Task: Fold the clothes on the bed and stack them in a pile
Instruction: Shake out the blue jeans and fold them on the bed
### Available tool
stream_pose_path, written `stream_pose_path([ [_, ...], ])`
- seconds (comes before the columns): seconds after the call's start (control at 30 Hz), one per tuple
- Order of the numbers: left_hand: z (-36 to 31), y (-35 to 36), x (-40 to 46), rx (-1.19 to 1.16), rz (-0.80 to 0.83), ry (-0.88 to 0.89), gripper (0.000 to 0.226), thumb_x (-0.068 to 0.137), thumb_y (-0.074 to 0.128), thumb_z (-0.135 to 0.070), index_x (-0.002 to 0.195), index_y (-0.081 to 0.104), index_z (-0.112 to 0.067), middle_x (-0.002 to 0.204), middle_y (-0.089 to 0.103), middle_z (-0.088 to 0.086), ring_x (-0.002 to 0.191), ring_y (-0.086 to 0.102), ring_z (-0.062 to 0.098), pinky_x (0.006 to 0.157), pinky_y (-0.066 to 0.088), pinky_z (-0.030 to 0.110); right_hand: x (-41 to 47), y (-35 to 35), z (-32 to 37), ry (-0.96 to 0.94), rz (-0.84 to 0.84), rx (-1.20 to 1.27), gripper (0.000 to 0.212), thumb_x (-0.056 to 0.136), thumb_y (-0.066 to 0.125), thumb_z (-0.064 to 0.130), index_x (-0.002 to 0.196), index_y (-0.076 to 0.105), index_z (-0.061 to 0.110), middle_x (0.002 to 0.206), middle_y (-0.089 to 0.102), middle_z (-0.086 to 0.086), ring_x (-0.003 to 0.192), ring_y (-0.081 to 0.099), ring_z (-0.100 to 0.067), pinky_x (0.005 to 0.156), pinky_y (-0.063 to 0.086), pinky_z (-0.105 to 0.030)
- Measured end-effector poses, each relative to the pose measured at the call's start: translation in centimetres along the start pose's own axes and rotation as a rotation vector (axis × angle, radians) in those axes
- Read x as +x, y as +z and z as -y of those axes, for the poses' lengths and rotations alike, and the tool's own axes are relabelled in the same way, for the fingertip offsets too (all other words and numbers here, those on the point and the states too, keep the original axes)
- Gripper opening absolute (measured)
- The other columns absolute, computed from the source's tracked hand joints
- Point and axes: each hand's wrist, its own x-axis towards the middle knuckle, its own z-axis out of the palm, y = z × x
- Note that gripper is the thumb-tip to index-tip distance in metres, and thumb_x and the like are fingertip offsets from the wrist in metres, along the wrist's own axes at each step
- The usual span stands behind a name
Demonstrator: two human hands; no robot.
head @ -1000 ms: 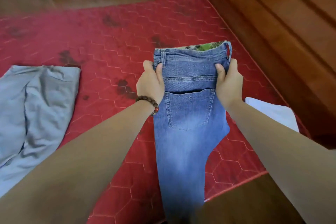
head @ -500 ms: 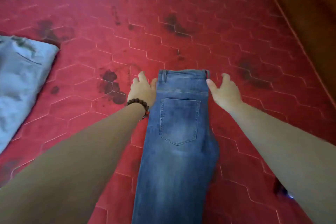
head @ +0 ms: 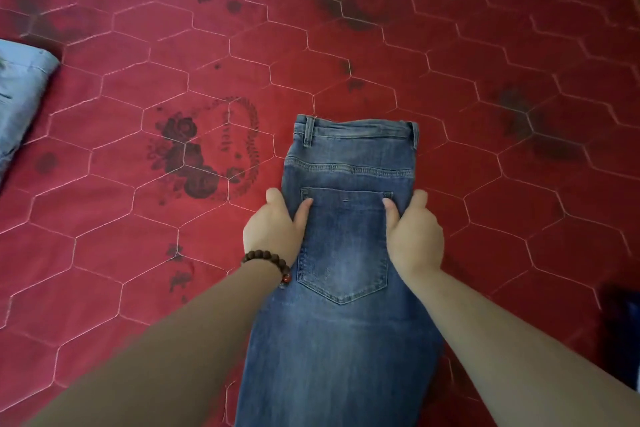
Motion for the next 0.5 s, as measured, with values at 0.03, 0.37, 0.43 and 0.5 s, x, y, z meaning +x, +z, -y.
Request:
stream_pose_path([
  [0.03, 0.0, -0.2, 0.3, -0.025, -0.014, 0.015, 0.044, 0.094, 0.047, -0.052, 0.088, 0.032, -0.011, 0.059, 0.043, 0.000, 0.053, 0.049, 0.026, 0.046, 0.034, 0.031, 0.3, -0.3, 0.1, -0.022, -0.022, 0.023, 0.041, 0.100, 0.041, 0.043, 0.111, 0.046, 0.004, 0.076, 0.061, -0.010, 0.069, 0.062, -0.034, 0.054, 0.035, -0.032],
  [0.37, -4.1, -5.0, 9.0, 0.232, -0.159, 0.154, 0.071, 0.096, 0.039, -0.055, 0.149, 0.023, -0.011, 0.152, 0.027, 0.017, 0.139, 0.029, 0.032, 0.110, 0.029, 0.050, 10.8, -5.1, 5.1, -0.135, -0.042, -0.062, 0.067, 0.098, 0.048, 0.039, 0.149, 0.023, 0.005, 0.148, 0.034, -0.021, 0.136, 0.033, -0.036, 0.111, 0.032, -0.047],
  [0.43, -3.4, -4.1, 7.1, 0.362, -0.084, 0.321, 0.067, 0.099, 0.026, -0.051, 0.154, 0.012, -0.015, 0.161, 0.008, 0.013, 0.148, 0.009, 0.030, 0.117, 0.016, 0.051, 8.7, -4.1, 5.6, -0.256, -0.037, -0.183, 0.065, 0.099, 0.045, 0.030, 0.152, 0.019, 0.004, 0.157, 0.021, -0.020, 0.146, 0.017, -0.034, 0.120, 0.017, -0.049],
  [0.5, -2.4, -2.1, 3.8, 0.413, 0.039, 0.468, 0.064, 0.100, 0.020, -0.046, 0.155, 0.005, -0.016, 0.162, -0.006, 0.011, 0.149, -0.005, 0.028, 0.120, 0.006, 0.050, 4.9, -2.0, 5.7, -0.407, 0.016, -0.236, 0.061, 0.099, 0.040, 0.022, 0.152, 0.017, 0.004, 0.161, 0.012, -0.016, 0.149, 0.006, -0.029, 0.122, 0.006, -0.048],
])
